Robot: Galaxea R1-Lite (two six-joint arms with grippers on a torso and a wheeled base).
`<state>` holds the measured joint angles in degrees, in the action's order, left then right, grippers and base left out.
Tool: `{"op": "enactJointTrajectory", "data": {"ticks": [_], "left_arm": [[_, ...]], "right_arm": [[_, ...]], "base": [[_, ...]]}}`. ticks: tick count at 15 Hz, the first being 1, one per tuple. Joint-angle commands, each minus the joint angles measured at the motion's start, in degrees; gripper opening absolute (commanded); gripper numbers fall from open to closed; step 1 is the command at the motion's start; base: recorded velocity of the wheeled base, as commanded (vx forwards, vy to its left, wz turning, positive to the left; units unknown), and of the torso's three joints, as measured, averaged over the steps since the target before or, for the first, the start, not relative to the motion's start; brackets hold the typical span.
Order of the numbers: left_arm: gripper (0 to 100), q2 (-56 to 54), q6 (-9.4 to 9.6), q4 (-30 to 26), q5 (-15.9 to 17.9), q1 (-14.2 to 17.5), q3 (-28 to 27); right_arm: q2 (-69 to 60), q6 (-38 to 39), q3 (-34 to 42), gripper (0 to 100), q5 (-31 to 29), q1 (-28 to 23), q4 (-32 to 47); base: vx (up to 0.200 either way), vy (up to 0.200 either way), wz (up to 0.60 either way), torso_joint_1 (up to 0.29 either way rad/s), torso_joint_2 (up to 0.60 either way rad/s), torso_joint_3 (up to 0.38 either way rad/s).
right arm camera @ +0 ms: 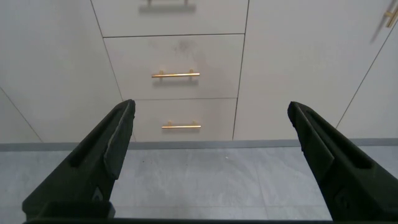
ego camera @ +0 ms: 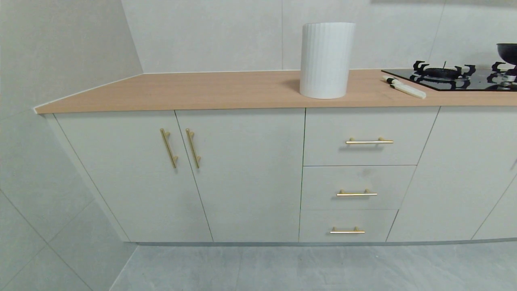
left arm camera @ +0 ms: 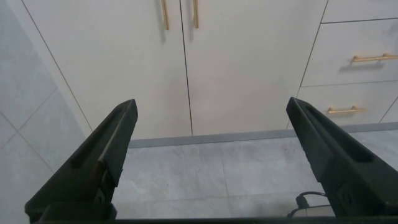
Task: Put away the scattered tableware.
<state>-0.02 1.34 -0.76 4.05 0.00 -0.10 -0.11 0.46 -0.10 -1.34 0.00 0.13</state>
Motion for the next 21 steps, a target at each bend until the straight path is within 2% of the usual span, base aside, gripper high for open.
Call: {"op": "enactJointTrajectory", "data": {"ticks": [1, 2, 21], "left_arm": [[100, 0.0, -0.02, 0.1, 0.0, 0.0, 0.0], [100, 0.0, -0.02, 0.0, 0.0, 0.0, 0.0], [100, 0.0, -0.11, 0.1, 0.0, 0.0, 0.0]], "right_arm": [[0.2, 0.0, 0.0, 100, 0.0, 0.0, 0.0], [0.2, 0.0, 0.0, 100, 0.0, 0.0, 0.0], [0.1, 0.0, 0.0, 100, 0.1, 0.0, 0.0]], "base": [[0.000, 0.000, 0.00, 0.000, 0.00, 0.000], [0.000, 0.000, 0.00, 0.000, 0.00, 0.000], [0.200, 0.000, 0.00, 0.001, 0.00, 0.002]]}}
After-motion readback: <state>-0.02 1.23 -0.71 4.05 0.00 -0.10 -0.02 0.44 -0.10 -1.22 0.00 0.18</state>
